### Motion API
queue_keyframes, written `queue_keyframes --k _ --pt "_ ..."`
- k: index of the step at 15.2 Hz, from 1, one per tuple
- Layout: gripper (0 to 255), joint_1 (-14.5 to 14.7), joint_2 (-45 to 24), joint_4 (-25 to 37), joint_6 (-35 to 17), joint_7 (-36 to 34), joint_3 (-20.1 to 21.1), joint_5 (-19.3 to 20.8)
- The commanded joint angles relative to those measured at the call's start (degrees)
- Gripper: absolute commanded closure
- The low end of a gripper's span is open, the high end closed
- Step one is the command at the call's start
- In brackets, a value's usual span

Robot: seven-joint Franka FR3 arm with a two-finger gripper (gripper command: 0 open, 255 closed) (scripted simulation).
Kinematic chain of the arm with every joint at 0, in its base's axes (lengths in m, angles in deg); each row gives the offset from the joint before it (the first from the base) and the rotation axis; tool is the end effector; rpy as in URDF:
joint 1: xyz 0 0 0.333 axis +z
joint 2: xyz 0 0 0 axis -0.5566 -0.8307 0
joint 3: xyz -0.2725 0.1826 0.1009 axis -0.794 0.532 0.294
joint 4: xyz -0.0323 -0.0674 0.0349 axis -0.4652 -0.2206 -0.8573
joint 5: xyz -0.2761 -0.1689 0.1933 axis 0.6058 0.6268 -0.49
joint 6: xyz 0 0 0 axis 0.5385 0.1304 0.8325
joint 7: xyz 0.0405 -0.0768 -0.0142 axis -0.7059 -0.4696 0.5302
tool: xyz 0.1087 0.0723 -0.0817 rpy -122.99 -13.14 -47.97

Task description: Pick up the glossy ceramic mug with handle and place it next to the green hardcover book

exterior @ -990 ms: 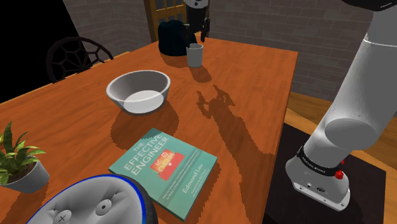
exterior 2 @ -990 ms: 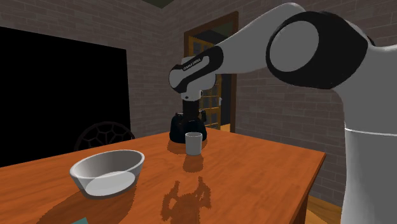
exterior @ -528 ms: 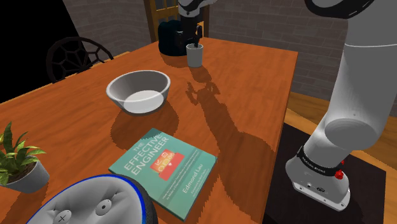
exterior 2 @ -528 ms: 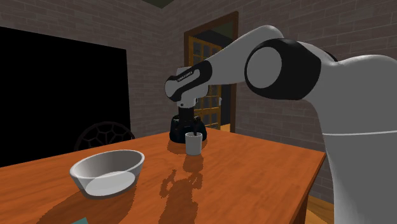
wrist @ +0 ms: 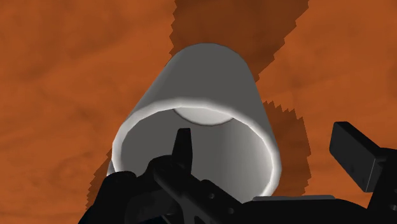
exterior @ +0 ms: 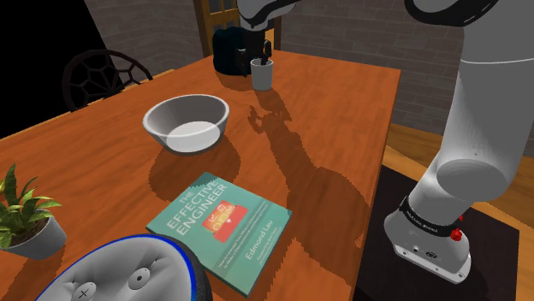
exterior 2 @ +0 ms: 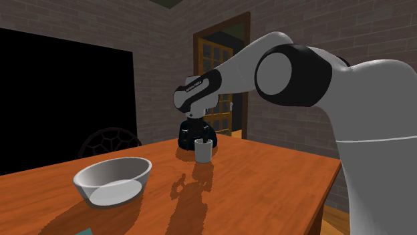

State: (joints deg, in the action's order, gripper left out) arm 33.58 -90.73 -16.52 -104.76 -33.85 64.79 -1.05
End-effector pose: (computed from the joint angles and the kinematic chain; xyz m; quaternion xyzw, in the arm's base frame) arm 0.6688 -0.0022 0.4640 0.9956 -0.0393 0.0753 0.0388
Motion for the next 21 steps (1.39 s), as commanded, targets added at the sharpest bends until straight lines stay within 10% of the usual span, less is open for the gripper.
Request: queue_keyframes --k 1,3,4,21 --pt "0 0.0 0.0 0.0 0.0 0.0 0.0 0.0" --pt "0 0.0 0.0 0.0 0.0 0.0 0.0 0.0" --pt "255 0.0 0.0 0.0 0.0 0.0 0.0 0.0" --pt "255 0.1 0.3 5.7 6.0 0.5 0.1 -0.2"
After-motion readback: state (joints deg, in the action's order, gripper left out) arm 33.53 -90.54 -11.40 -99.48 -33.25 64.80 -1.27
